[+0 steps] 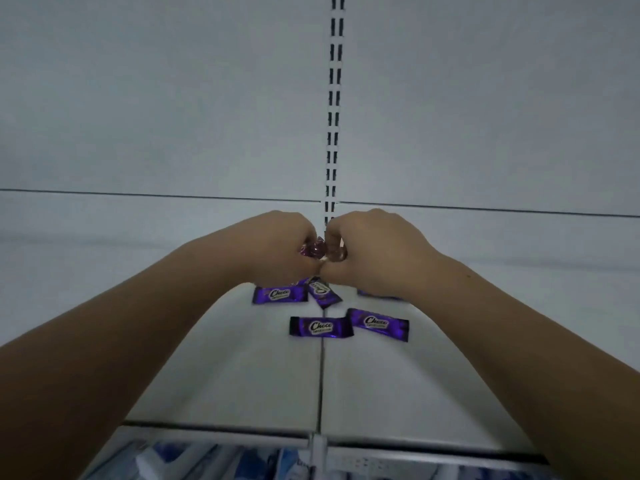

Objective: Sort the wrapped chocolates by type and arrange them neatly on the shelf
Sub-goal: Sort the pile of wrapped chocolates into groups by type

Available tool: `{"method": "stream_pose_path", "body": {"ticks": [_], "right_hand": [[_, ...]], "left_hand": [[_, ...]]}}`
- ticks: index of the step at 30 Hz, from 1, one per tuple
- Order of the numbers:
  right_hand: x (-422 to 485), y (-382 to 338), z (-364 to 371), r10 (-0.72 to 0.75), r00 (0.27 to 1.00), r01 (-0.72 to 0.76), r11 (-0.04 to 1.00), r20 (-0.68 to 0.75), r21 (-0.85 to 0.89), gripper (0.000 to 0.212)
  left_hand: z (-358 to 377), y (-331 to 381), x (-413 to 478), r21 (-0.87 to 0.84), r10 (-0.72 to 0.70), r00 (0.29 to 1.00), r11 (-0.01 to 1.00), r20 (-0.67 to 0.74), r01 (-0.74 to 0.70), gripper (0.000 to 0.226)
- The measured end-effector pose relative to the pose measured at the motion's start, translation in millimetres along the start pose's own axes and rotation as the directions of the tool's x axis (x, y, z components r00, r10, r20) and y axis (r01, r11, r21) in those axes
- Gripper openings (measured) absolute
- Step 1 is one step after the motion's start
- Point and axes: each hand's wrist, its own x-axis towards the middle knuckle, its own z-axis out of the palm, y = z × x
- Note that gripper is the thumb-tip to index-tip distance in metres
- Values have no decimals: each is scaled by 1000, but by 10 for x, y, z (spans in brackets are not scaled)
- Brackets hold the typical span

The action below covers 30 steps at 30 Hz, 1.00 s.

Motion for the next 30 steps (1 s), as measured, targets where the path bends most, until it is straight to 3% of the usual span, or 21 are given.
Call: {"method": "stream_pose_path", "body": {"ticks": [11, 17, 24, 30], "right_hand": [[346, -963, 279, -177, 976, 180, 984, 130, -13, 26], [717, -1774, 541, -287, 935, 284, 958, 209, 43, 15], [1289, -2726, 994, -290, 915, 283, 957, 280, 65, 22], [1640, -3242, 1344, -292, 905, 270, 956, 309, 114, 30]], "left_hand": [[40, -903, -844, 56, -211, 977, 976, -27, 212, 17], [-45, -1753, -1269, 55, -275, 959, 959, -62, 279, 16], [-133, -2919, -1683, 72, -309, 949, 947, -62, 313, 21], [-91, -3633, -1719, -121, -333, 943, 937, -26, 328, 25]]}}
